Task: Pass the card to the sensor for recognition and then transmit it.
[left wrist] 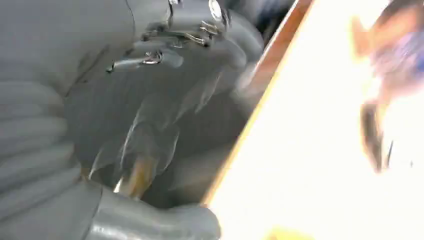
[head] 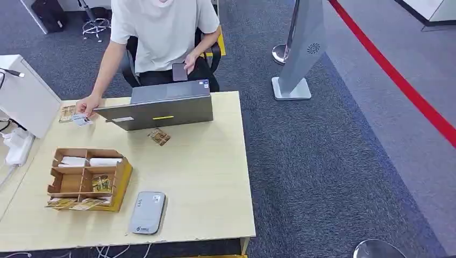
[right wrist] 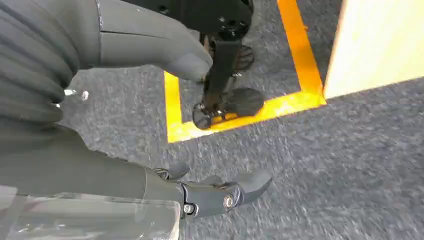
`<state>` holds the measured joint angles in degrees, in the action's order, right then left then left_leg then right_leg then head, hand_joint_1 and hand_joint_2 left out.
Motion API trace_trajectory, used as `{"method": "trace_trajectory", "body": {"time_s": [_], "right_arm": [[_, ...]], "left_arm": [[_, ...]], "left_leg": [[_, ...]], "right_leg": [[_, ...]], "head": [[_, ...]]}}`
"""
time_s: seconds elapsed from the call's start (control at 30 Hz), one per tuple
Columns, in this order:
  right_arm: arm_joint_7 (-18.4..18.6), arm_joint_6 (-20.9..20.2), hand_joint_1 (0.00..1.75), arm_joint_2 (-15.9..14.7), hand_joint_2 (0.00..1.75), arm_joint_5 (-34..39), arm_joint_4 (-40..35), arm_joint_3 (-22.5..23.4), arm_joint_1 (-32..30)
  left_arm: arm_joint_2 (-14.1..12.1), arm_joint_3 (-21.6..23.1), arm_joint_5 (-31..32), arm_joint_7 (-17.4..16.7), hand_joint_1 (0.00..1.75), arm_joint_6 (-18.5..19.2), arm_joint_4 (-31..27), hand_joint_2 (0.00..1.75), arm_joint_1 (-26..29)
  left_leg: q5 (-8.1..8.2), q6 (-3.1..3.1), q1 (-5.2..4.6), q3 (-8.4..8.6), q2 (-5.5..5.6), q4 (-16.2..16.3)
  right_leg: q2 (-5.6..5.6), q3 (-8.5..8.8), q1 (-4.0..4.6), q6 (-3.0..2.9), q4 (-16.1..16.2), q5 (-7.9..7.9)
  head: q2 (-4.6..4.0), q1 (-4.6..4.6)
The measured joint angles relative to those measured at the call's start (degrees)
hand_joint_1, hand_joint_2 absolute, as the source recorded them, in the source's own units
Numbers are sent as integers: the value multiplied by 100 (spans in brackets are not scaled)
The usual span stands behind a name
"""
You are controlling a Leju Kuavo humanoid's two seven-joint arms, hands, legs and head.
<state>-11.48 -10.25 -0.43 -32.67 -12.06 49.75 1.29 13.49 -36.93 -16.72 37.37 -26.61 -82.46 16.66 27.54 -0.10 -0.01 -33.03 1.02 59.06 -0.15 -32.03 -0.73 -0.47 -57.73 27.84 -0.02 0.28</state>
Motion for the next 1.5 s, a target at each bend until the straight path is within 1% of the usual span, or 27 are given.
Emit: {"method": "trace_trajectory", "body": {"time_s": [0.07, 0.1, 0.17, 0.23, 0.27, 0.37, 0.53, 0.63, 0.77, 0.83, 0.9, 0.97, 1.0, 1.07, 1.1, 1.13, 1.2, 1.27, 1.33, 1.37, 1.4, 1.47, 1.5], "right_arm": [[20, 35, 0, -31, 175, -75, 2, -20, -27], [20, 42, 0, -38, 175, -77, 7, -35, -51], [20, 55, 0, -53, 175, -149, 9, -64, -64], [26, 57, 0, -53, 175, -166, 9, -92, -56], [33, 62, 0, -53, 175, -188, 9, -103, -51], [48, 57, 0, -53, 175, -247, 11, -125, -51], [33, 29, 0, -53, 175, -265, 17, -138, -43], [33, 29, 0, -53, 175, -285, 20, -138, -36], [33, 31, 0, -53, 175, -354, 28, -138, -33], [13, 20, 0, -53, 175, -389, 33, -140, -32], [-33, 7, 0, -53, 175, -464, 35, -142, -25], [-72, -6, 0, -53, 175, -507, 35, -155, -2], [-74, -6, 0, -53, 175, -529, 35, -160, 11], [-83, -19, 0, -53, 175, -582, 35, -182, 32], [-87, -22, 0, -53, 175, -619, 37, -199, 36], [-79, -19, 0, -53, 175, -674, 37, -217, 34], [-50, -8, 0, -53, 175, -741, 39, -265, 54], [-15, -2, 0, -51, 175, -792, 46, -302, 105], [26, 7, 0, -51, 175, -796, 50, -330, 123], [33, 11, 0, -51, 175, -807, 55, -335, 124], [33, 11, 0, -51, 175, -820, 57, -337, 121], [44, 22, 0, -51, 175, -851, 63, -341, 109], [50, 24, 0, -51, 175, -851, 63, -341, 101]], "left_arm": [[-35, -1176, 320, 39, 0, 320, 211, 175, -527], [-50, -1587, 411, 73, 0, 474, 220, 175, -680], [-48, -2207, 519, 92, 0, 779, 168, 175, -944], [-13, -2548, 623, 114, 0, 979, -52, 175, -1096], [-11, -2701, 688, 147, 0, 1055, -249, 175, -1178], [-13, -2945, 767, 186, 0, 1147, -745, 175, -1317], [-7, -3076, 859, 258, 0, 1269, -1225, 175, -1402], [-46, -3074, 1005, 274, 0, 1164, -1445, 175, -1469], [-109, -3054, 1157, 274, 0, 1059, -1588, 175, -1530], [-197, -2953, 1406, 274, 0, 855, -1649, 175, -1536], [-377, -2630, 1843, 274, 0, 432, -1695, 175, -1511], [-681, -2073, 2315, 274, 0, -207, -1695, 175, -1503], [-802, -1807, 2437, 274, 0, -402, -1690, 175, -1519], [-995, -1375, 2616, 274, 0, -622, -1658, 175, -1553], [-1104, -1161, 2840, 271, 0, -773, -1583, 175, -1593], [-1236, -935, 3232, 201, 0, -931, -1460, 175, -1661], [-1543, -470, 4386, -134, 0, -1177, -1121, 175, -1944], [-1802, -55, 5524, -529, 0, -1249, -689, 175, -2313], [-2024, 299, 6381, -960, 0, -1264, -238, 175, -2685], [-2156, 486, 6633, -1129, 0, -1266, -2, 175, -2848], [-2246, 615, 6692, -1199, 0, -1269, 162, 175, -2966], [-2374, 786, 6865, -1349, 0, -1258, 375, 175, -3115], [-2443, 869, 7026, -1492, 0, -1245, 477, 175, -3152]], "left_leg": [[0, 0, -1, 2, -24, 0], [-1, -1, 1, 3, -28, 1], [-1, 0, 2, -4, -28, 3], [1, 2, 2, -8, -28, 5], [2, 5, 1, -9, -29, 5], [7, 12, -6, -8, -29, 6], [7, 12, -8, -7, -29, 6], [7, 12, -7, -7, -29, 6], [6, 11, -5, -4, -31, 6], [6, 11, -4, -3, -30, 7], [6, 11, -2, -2, -27, 7], [4, 11, -1, -3, -26, 7], [1, 7, -2, -4, -24, 7], [0, 6, -2, 1, -31, 7], [-1, 6, -1, 2, -34, 8], [-6, 6, -1, 1, -32, 9], [-16, 15, -2, -5, -14, 11], [-21, 14, -2, -8, -12, 10], [-30, 4, -2, -13, -15, 10], [-32, 4, -1, -15, -22, 10], [-32, 3, -1, -15, -29, 10], [-32, 3, -2, -14, -47, 10], [-32, 3, -3, -14, -51, 10]], "right_leg": [[27, -9, 1, 0, -4, -7], [29, -13, 2, 0, -4, -7], [29, -19, 1, 1, -3, -7], [28, -19, 2, 2, 0, -6], [28, -18, 1, 3, 1, -7], [28, -18, -4, 7, 1, -6], [28, -19, -3, 8, 2, -5], [28, -19, -3, 8, 2, -5], [29, -20, -2, 8, 2, -5], [29, -23, -2, 8, 2, -5], [26, -30, -1, 8, 2, -4], [24, -27, -1, 8, 1, -5], [23, -15, -1, 7, 1, -6], [29, -19, -1, 4, 1, -10], [32, -25, -1, 7, 1, -14], [31, -30, -1, 7, 1, -14], [13, -28, -1, 10, 1, -15], [10, -26, -1, 16, 1, -22], [15, -25, -1, 11, 0, -37], [24, -27, -1, 10, 0, -42], [31, -29, -1, 10, -1, -46], [54, -37, -1, 11, -1, -47], [59, -40, -1, 11, -1, -47]], "head": [[0, -13], [0, -13], [2, -9], [0, -4], [0, 0], [0, -4], [0, -2], [2, -2], [0, -4], [0, -2], [0, 0], [0, -2], [0, -2], [0, -4], [0, -2], [2, -2], [0, -2], [2, -2], [0, -2], [0, 0], [0, -2], [0, -2], [0, -2]]}}
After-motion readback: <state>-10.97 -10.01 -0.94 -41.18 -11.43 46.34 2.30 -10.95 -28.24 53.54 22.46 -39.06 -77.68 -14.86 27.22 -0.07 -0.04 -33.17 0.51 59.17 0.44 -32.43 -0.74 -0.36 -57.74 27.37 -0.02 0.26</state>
